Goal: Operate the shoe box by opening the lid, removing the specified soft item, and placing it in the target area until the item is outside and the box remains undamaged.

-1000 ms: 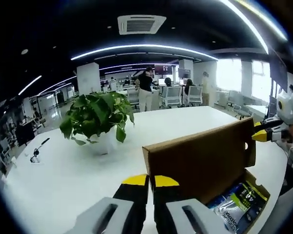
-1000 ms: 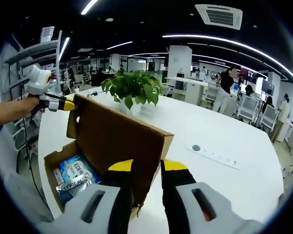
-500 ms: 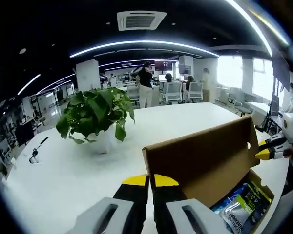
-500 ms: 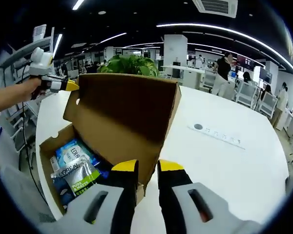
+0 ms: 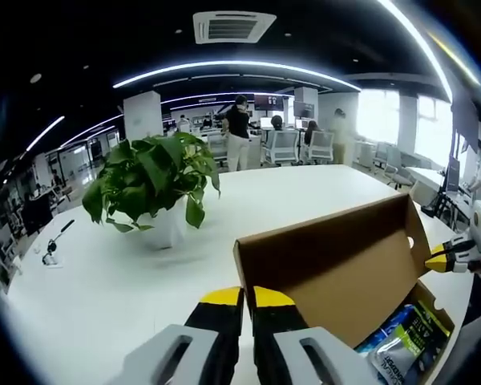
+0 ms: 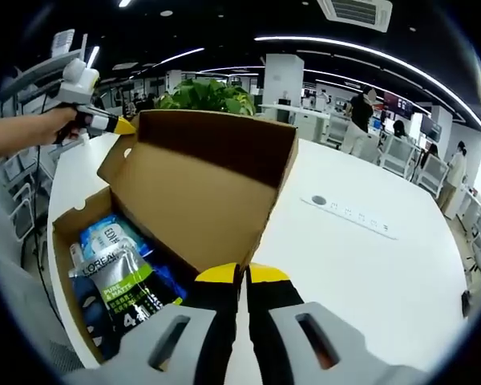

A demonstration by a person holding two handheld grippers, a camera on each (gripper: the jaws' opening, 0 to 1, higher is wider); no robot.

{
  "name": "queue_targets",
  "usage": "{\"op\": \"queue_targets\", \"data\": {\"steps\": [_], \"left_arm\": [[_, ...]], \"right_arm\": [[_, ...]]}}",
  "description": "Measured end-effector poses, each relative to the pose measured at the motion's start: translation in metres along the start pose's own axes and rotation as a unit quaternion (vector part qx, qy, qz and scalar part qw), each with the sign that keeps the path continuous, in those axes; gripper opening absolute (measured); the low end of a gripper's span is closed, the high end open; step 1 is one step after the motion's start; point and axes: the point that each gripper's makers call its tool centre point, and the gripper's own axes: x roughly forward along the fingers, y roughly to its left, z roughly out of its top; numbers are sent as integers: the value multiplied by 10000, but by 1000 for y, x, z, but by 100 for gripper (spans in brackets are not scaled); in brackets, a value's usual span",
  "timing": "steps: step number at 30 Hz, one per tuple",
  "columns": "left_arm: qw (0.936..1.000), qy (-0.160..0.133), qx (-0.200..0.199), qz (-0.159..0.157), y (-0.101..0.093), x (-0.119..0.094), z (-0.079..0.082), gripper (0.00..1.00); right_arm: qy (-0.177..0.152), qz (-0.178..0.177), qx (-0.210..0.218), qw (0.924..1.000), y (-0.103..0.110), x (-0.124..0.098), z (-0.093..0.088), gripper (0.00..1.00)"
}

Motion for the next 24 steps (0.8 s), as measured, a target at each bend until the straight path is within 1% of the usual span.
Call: {"op": "queue_targets", "data": {"steps": [3,6,9,14,18,22,24], "left_arm": [[10000,-5,-32,-46,-2,1,-2,4],[9999,45,-52,-77,-4,1,-8,5],[9998,158,-43,-67,-6,0,-22,8],[9992,344,-176,-42,-8,-5,-46,9],[9987,412,-301,-46,-12,-10,-60,9],[9981,502,-364,-8,-14,-13,-71,8],[9978,526,-398,-5,-15,-15,-75,6]], "right_arm": [[-12,-9,27,10000,-2,1,0,1],[-14,-1,26,10000,-2,2,0,1],[-13,-2,37,10000,-4,4,1,1],[14,7,14,10000,-6,9,1,1],[59,28,-49,10000,-7,12,0,1],[110,57,-82,9999,-9,17,-1,1],[136,75,-88,9998,-10,19,-2,2]]}}
